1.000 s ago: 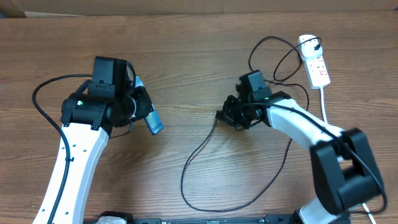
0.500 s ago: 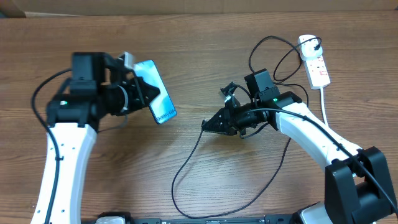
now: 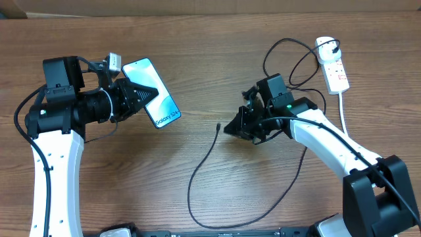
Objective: Plug charger to phone and switch on socket
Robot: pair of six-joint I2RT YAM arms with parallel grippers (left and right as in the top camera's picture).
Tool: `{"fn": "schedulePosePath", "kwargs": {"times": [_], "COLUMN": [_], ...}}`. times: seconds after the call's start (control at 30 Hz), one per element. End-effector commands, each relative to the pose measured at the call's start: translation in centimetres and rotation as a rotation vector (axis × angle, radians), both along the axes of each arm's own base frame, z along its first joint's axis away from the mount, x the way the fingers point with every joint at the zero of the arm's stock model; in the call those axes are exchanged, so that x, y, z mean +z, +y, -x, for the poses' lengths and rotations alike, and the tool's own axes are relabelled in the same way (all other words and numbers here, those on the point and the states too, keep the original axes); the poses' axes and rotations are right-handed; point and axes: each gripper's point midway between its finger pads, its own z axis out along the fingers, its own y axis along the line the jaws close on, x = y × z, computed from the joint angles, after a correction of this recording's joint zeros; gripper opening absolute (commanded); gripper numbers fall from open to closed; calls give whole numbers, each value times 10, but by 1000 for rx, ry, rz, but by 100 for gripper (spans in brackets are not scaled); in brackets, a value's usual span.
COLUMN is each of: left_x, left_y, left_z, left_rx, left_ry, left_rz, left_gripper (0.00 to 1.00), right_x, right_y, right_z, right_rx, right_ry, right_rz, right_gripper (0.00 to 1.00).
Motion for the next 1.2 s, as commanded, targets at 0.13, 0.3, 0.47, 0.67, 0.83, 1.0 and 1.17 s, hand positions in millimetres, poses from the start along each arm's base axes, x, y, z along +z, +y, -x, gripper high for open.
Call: {"fn": "schedulePosePath", "kwargs": {"times": [0.13, 0.3, 0.47, 0.67, 0.83, 1.0, 1.17], "left_x": [14, 14, 14, 14, 14, 13, 10], "left_y": [-4, -4, -4, -4, -4, -4, -1], "left_z": [1, 1, 1, 1, 1, 1, 1], "left_rx": [-43, -46, -46, -46, -46, -46, -31], "left_ry": [-53, -59, -58, -55, -55, -54, -42], "left_rz": [15, 12, 11, 12, 12, 12, -9], "left_gripper": [4, 4, 4, 4, 4, 4, 4], "right_x": [-21, -27, -44, -66, -74, -78, -85], "right_y": [-42, -38, -23, 11, 20, 20, 25], "right_z": [-29, -32, -30, -23, -23, -27, -30], "right_rx": [-258, -256, -285, -256, -261, -269, -261], "right_ry": [-39, -42, 19, 46, 26, 9, -1], "right_rz": [261, 258, 248, 225, 243, 254, 247], "right_gripper": [8, 34, 35, 35, 36, 39, 38]}}
